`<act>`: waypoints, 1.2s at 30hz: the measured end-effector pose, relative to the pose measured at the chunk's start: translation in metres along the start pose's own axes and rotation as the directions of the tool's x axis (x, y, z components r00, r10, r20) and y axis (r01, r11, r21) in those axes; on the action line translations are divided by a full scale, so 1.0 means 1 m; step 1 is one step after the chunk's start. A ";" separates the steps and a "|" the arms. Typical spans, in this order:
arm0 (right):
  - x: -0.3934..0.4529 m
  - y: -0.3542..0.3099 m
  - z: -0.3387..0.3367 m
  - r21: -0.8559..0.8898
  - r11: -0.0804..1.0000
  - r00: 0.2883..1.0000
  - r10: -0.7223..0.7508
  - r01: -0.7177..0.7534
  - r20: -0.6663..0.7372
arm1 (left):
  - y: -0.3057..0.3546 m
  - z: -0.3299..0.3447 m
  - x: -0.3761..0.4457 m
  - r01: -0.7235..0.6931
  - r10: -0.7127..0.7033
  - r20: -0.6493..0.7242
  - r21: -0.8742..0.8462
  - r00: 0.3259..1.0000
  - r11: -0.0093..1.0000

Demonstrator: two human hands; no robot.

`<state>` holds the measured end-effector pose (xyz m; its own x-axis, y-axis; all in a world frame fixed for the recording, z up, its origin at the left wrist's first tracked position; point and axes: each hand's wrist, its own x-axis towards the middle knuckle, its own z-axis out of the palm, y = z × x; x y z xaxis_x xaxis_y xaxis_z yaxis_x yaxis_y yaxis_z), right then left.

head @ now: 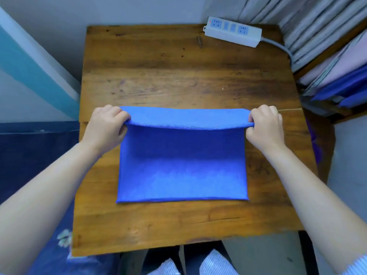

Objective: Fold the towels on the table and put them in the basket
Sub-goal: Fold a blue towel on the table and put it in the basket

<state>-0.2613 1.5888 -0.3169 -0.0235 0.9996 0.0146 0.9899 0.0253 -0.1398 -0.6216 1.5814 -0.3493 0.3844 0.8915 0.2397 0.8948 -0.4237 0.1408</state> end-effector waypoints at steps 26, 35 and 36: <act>-0.160 0.025 0.059 0.005 0.989 0.988 -0.145 0.145 0.050 | 0.072 0.014 -0.144 -0.169 0.136 0.380 0.055 0.915 0.984; -0.181 0.016 0.070 -0.066 0.994 0.996 -0.084 0.083 -0.014 | 0.078 0.014 -0.159 -0.015 -0.021 0.443 0.078 0.896 0.997; -0.178 0.011 0.068 -0.022 0.996 0.994 -0.083 0.082 -0.078 | 0.081 0.012 -0.156 0.011 -0.033 0.394 0.058 0.918 0.998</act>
<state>-0.2557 1.4122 -0.3881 -0.0946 0.9902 0.1029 0.9875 0.1064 -0.1161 -0.6058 1.4099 -0.3870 0.4132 0.8959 -0.1634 0.9106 -0.4041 0.0872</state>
